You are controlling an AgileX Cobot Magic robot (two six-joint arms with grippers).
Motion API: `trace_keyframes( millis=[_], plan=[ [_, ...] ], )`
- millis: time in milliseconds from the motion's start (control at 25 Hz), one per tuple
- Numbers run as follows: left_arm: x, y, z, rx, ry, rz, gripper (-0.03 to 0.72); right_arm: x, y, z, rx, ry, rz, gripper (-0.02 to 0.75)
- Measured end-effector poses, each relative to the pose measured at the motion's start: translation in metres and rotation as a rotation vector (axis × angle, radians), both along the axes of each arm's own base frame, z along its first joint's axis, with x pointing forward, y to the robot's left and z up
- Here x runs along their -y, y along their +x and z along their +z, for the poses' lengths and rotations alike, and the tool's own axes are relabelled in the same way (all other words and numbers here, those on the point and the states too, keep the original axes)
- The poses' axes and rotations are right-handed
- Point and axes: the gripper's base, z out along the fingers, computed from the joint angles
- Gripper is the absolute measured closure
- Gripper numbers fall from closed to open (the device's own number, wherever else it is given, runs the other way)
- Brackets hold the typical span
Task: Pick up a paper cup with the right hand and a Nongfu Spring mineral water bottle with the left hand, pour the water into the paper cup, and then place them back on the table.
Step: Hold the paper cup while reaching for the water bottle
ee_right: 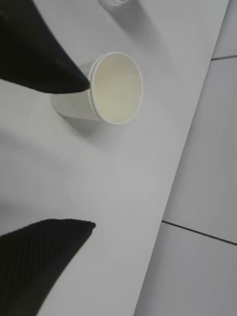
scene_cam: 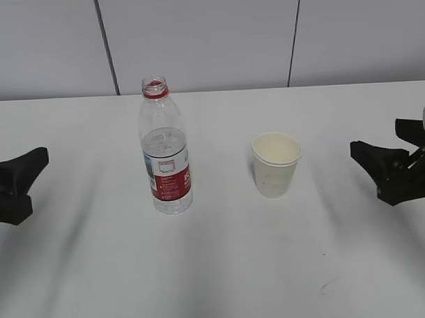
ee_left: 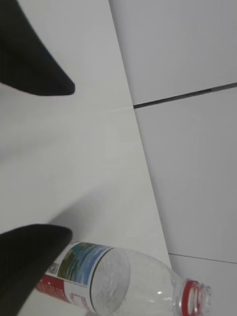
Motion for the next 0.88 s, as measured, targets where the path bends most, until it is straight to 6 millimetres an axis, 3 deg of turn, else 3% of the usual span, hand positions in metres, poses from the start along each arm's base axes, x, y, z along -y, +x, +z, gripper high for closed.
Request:
trace_keyframes(
  millis=[440, 880],
  plan=[
    [0.007, 0.011, -0.03, -0.121, 0.051, -0.049, 0.189, -0.007, 0.007, -0.013, 0.002, 0.007, 0.083, 0.151],
    [0.027, 0.041, -0.042, -0.194, 0.006, -0.172, 0.189, -0.011, 0.008, -0.019, -0.018, 0.018, 0.126, 0.15]
  ],
)
